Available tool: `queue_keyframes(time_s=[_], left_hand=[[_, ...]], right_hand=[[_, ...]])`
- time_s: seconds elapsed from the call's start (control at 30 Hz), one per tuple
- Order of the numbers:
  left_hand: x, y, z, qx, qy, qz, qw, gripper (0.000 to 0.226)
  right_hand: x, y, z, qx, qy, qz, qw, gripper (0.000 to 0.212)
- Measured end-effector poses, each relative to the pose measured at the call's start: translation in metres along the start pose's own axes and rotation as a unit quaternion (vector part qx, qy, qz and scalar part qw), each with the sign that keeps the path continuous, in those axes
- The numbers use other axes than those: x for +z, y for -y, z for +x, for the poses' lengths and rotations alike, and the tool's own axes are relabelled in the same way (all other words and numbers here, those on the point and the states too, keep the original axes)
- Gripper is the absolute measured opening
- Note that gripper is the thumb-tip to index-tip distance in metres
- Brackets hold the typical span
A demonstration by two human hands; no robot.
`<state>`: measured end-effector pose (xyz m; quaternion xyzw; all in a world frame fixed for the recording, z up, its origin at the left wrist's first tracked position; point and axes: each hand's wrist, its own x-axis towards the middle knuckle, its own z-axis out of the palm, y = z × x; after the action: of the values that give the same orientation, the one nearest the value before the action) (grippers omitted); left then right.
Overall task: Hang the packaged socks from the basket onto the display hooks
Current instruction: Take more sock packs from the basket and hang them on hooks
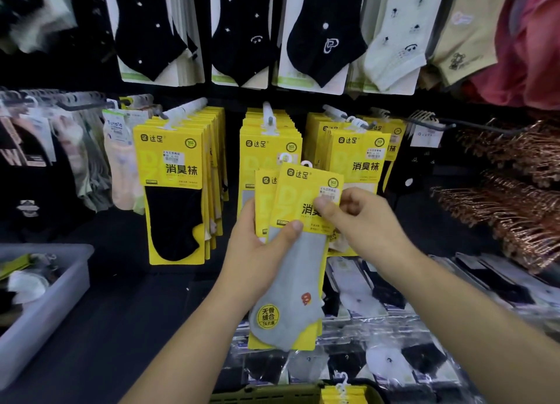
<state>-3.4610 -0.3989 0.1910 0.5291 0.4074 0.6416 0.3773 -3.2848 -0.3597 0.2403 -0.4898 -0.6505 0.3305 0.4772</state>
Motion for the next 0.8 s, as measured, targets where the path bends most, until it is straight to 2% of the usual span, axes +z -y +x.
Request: queue_keyframes(time_s=[0.1, 0.2, 0.3, 0.4, 0.47, 0.6, 0.8], left_hand=[[0.004, 0.001, -0.003, -0.019, -0.007, -0.018, 1.0, 0.04], [0.004, 0.004, -0.003, -0.052, -0.01, -0.063, 0.997, 0.026], [0.002, 0.004, -0.002, -0.055, -0.011, -0.034, 0.998, 0.027], [0.002, 0.003, -0.002, -0.042, -0.007, 0.009, 0.999, 0.027], [0.002, 0.003, -0.003, -0.038, -0.005, 0.025, 0.999, 0.027], [0.003, 0.003, -0.005, -0.041, 0.007, 0.033, 0.999, 0.028], [0.0, 0.005, -0.004, -0.032, 0.026, 0.051, 0.998, 0.03]], right_hand=[[0.004, -0.004, -0.004, 0.025, -0.009, 0.063, 0.998, 0.025], [0.0, -0.009, -0.006, 0.057, -0.008, 0.117, 0.991, 0.02], [-0.009, -0.011, -0.007, 0.067, 0.02, 0.096, 0.993, 0.02], [-0.022, -0.004, 0.004, 0.024, -0.024, 0.066, 0.997, 0.021], [-0.03, 0.004, 0.013, -0.014, -0.036, 0.027, 0.999, 0.012], [-0.034, 0.017, 0.025, -0.047, 0.007, -0.043, 0.998, 0.01], [-0.041, 0.019, 0.035, -0.022, 0.078, -0.045, 0.996, 0.011]])
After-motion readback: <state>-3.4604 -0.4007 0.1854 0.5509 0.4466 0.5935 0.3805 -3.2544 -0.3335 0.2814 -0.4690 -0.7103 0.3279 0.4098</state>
